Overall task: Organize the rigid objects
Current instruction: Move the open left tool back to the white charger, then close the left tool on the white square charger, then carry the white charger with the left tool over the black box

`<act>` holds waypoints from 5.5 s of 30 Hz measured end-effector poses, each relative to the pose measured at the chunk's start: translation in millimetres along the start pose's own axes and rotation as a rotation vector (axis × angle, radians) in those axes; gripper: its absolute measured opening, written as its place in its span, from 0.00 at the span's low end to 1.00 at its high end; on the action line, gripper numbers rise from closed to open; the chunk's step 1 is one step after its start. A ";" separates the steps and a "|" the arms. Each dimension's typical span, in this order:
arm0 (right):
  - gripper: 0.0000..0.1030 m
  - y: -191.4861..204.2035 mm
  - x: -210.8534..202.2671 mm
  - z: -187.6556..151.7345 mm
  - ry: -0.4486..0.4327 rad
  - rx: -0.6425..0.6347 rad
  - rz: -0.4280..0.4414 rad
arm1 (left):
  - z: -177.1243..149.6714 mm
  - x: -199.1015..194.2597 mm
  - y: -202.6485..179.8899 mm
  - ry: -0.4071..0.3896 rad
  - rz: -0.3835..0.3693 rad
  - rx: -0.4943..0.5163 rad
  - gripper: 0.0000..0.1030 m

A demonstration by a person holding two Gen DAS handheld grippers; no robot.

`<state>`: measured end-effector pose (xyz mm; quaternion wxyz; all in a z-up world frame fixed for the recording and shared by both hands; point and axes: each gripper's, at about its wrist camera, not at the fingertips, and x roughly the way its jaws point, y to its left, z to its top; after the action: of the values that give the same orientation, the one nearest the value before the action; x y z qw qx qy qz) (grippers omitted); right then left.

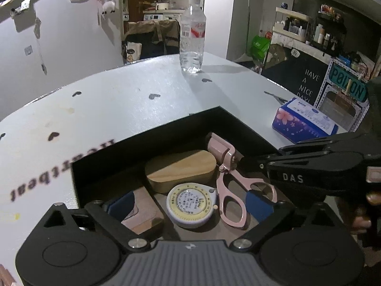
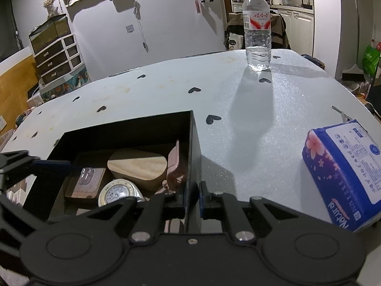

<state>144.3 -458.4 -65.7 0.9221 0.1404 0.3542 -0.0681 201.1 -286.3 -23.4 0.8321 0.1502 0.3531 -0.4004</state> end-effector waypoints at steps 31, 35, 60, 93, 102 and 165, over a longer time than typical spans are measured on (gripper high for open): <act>0.08 4.2 -7.3 -0.1 -0.023 -0.002 -0.022 | -65.1 -94.8 66.9 -0.230 0.289 -0.323 1.00; 0.07 4.8 -12.3 0.7 -0.036 -0.008 -0.022 | -79.6 -108.1 83.3 -0.283 0.345 -0.364 1.00; 0.06 6.2 -18.5 -4.0 -0.083 0.005 -0.026 | -154.1 -142.5 143.0 -0.233 0.514 -0.565 0.88; 0.07 3.8 -17.8 -5.5 -0.078 -0.002 -0.012 | -135.2 -90.4 124.1 -0.105 0.453 -0.421 0.61; 0.07 3.3 -17.9 -5.3 -0.076 -0.002 -0.010 | -134.2 -88.3 127.5 -0.137 0.474 -0.462 0.55; 0.09 -2.7 -17.9 -3.3 -0.065 0.022 0.023 | -11.7 9.3 18.0 0.262 -0.318 -0.425 0.66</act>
<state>128.4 -459.5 -56.6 0.9322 0.1525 0.3214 -0.0659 213.5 -273.8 -38.8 0.7192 -0.0341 0.5523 -0.4201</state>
